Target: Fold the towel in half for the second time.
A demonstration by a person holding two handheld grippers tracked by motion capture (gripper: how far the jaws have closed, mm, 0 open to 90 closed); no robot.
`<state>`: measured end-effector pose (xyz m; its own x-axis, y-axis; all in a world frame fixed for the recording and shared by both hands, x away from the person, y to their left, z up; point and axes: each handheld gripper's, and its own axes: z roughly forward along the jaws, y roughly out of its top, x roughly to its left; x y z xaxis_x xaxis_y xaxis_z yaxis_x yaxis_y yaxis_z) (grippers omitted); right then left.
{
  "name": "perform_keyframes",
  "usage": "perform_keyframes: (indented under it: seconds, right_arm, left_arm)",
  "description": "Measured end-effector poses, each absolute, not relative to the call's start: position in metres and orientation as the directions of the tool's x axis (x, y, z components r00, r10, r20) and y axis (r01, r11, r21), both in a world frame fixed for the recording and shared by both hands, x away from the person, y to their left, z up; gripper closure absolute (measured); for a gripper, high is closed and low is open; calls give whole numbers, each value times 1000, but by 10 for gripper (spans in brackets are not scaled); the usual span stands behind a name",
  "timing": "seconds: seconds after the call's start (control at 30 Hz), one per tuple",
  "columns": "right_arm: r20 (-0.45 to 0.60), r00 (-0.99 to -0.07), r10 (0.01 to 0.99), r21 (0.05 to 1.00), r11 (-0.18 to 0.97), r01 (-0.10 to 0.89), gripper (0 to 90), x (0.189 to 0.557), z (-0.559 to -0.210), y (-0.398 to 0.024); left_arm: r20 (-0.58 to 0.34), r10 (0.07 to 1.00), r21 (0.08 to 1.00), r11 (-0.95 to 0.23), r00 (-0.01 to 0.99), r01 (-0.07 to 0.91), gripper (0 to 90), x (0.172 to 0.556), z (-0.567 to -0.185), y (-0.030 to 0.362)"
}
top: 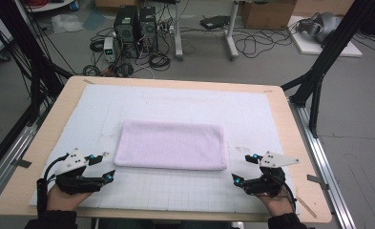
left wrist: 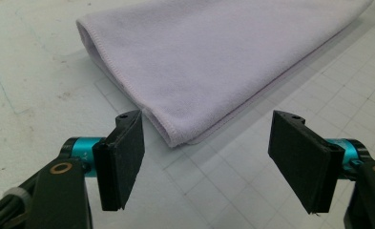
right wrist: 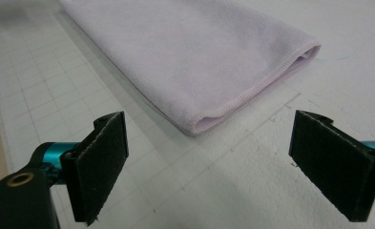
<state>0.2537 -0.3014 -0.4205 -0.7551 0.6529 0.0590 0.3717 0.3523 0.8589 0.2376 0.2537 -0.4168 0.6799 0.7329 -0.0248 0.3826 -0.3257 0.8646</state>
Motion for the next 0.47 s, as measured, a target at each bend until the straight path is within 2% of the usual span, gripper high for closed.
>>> perform_keyframes:
  seconds: [0.47]
  right_arm:
    - [41, -759, 649, 864, 359, 354, 123, 251, -422, -300]
  left_arm:
    - [-18, 732, 864, -331, 681, 379, 286, 238, -417, 254]
